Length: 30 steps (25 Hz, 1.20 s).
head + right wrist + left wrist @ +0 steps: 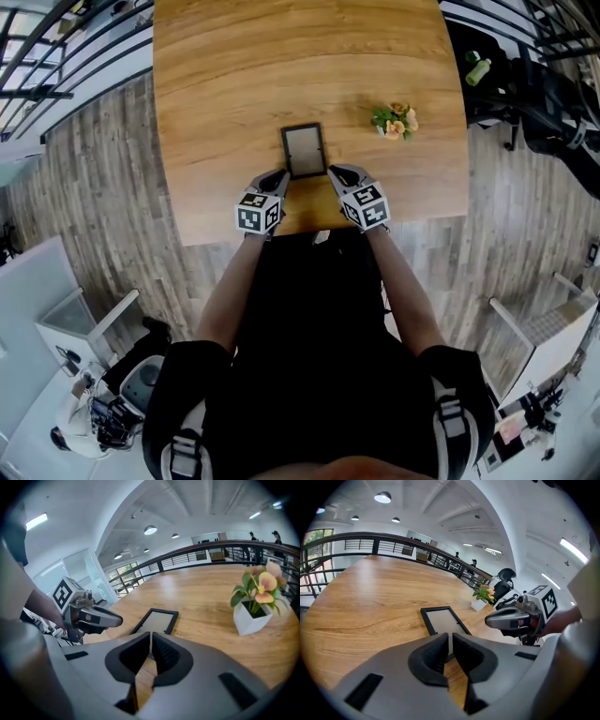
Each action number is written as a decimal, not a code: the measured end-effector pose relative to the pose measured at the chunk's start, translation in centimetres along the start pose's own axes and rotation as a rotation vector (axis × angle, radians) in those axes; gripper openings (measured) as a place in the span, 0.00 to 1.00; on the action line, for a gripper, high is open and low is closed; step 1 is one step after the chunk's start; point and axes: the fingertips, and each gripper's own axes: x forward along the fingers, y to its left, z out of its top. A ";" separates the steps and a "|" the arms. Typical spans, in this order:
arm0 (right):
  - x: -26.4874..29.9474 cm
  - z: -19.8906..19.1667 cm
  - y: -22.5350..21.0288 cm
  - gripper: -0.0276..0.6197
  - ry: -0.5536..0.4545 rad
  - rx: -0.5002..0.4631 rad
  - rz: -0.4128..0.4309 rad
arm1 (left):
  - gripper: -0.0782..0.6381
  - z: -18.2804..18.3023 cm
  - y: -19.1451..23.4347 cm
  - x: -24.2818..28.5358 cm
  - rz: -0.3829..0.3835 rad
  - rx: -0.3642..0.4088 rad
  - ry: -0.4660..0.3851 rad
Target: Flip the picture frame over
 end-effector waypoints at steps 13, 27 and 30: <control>-0.6 -1.9 -1.5 0.08 0.062 0.004 0.022 | 0.19 -2.2 1.3 2.6 0.091 -0.086 0.045; -1.4 -3.8 -1.5 0.08 0.109 0.012 0.042 | 0.28 -3.7 2.7 4.2 0.202 -0.148 0.111; -1.6 -3.8 -1.5 0.08 0.111 0.009 0.043 | 0.27 -3.8 2.8 4.2 0.220 -0.156 0.111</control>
